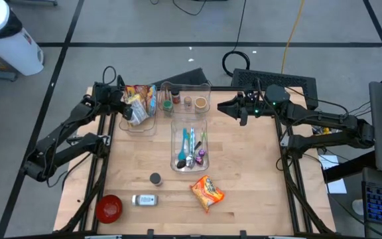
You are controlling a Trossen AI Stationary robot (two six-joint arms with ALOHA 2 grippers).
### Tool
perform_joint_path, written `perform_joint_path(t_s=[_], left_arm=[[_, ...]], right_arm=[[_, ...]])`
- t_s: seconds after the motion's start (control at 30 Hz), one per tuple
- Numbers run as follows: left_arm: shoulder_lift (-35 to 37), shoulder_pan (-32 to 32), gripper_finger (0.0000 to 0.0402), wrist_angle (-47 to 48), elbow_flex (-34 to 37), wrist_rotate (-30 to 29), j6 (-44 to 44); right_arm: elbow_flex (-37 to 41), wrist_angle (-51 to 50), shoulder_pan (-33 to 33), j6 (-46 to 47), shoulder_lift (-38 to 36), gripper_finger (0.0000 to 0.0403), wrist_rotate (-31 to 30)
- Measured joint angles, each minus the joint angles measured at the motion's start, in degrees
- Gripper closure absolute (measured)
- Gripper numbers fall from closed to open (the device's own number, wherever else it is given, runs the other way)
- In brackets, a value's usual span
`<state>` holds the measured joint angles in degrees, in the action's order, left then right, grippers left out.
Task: Pick & Place Food Item
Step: Put the yellow noodle pack into the top left transparent bin, then put the orange noodle pack into the top left transparent bin
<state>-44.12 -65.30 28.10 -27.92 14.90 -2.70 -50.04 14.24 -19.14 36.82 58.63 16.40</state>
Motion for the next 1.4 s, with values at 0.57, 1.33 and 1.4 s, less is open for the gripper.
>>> perform_joint_path(t_s=[0.57,1.33,1.4], left_arm=[[0.0,0.0,0.0332,-1.2,0.0,-0.2,2.8],[0.0,0.2,0.0282,-1.6,-13.6,7.4,5.0],[0.0,0.3,0.0282,-2.4,-15.8,10.1,6.5]], right_arm=[[0.0,0.0,0.0,-0.6,0.0,0.0289,0.0],[0.0,8.0,1.9,-7.8,0.0,0.0289,0.2],[0.0,8.7,2.4,-8.0,0.0,0.0289,0.2]])
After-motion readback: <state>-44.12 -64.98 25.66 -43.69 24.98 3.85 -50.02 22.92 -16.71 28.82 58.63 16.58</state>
